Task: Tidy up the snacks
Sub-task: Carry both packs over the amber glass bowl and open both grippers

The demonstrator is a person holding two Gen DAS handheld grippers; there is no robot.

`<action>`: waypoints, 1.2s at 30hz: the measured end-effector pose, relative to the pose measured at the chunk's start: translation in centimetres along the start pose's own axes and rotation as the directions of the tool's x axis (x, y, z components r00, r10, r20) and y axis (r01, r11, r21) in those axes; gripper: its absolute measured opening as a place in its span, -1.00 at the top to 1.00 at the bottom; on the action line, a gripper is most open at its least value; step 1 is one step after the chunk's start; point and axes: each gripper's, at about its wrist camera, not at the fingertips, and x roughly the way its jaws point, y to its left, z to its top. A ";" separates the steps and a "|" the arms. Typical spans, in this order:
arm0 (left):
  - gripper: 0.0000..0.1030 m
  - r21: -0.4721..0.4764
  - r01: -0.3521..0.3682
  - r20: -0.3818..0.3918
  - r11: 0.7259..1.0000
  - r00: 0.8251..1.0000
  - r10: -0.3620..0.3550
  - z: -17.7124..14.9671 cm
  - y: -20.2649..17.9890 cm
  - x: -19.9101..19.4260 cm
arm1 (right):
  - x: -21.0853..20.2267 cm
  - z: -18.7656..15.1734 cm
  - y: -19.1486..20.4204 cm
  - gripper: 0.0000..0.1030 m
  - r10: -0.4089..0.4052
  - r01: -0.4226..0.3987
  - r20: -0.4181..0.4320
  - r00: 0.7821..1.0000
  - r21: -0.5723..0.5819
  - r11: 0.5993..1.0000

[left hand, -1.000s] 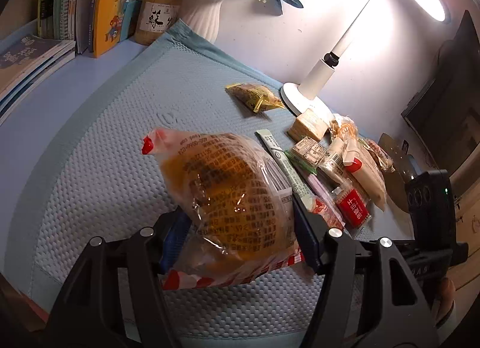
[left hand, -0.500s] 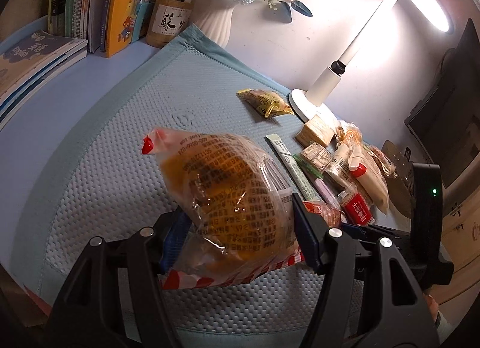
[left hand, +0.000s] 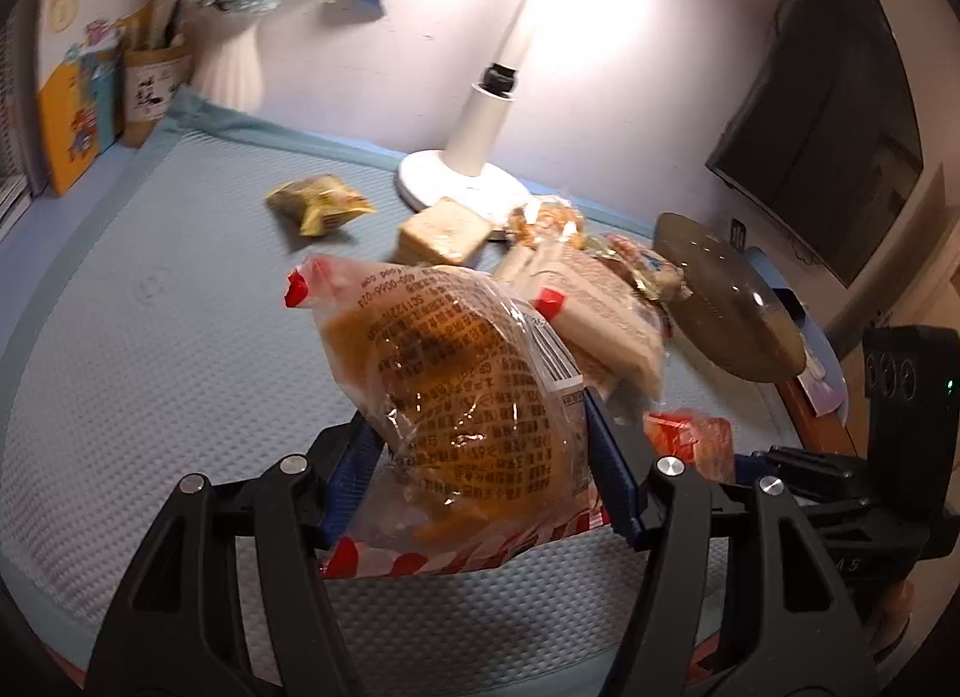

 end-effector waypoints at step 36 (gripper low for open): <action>-0.81 0.052 -0.095 0.186 0.994 0.979 0.084 5.2 -5.1 -0.1 | 0.4 1.0 -3.3 -0.91 -0.045 0.061 0.137 0.990 -0.116 0.991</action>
